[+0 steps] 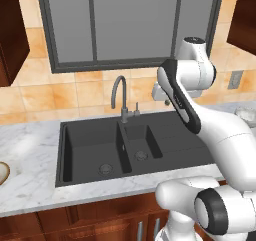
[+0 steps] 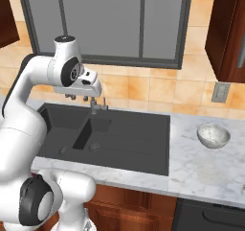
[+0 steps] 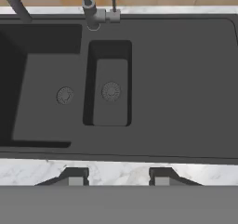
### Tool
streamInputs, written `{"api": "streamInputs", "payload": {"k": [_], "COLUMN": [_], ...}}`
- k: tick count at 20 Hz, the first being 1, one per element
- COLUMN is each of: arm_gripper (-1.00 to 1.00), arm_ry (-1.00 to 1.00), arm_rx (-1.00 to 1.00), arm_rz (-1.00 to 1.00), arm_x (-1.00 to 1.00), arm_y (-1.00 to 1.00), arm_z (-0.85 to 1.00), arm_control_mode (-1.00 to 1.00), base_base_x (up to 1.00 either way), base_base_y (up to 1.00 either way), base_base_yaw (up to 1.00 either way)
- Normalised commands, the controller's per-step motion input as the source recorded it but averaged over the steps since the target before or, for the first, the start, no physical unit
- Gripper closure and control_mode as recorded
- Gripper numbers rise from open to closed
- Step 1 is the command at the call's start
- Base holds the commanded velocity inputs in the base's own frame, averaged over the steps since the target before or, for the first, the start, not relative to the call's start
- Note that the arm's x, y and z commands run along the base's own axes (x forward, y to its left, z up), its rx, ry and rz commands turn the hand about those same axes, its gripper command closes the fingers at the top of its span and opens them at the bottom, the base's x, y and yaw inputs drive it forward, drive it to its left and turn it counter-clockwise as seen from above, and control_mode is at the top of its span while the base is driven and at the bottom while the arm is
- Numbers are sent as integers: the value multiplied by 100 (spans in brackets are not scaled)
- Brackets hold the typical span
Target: Rinse each bowl for a few seconds and place them down in the sink or on the counter.
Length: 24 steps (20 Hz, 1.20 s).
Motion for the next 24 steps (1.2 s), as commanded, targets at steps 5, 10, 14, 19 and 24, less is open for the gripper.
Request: {"api": "streamInputs", "payload": {"k": [5,10,14,19,24], "arm_gripper": [-100,-100,-100,-100,-100], "arm_ry": [-5,-11,-11,-19,-16], "arm_rx": [0,-1,-1,-1,0], "arm_rz": [0,0,0,0,0], "arm_x": [-11,-27,-21,-18,-5], "arm_y": [0,5,2,1,0], "arm_z": [0,0,0,-3,-9], "arm_control_mode": [-100,-100,-100,-100,-100], "base_base_x": [0,0,0,0,0], "base_base_y": [0,0,0,0,0], "base_base_yaw": [0,0,0,0,0]}}
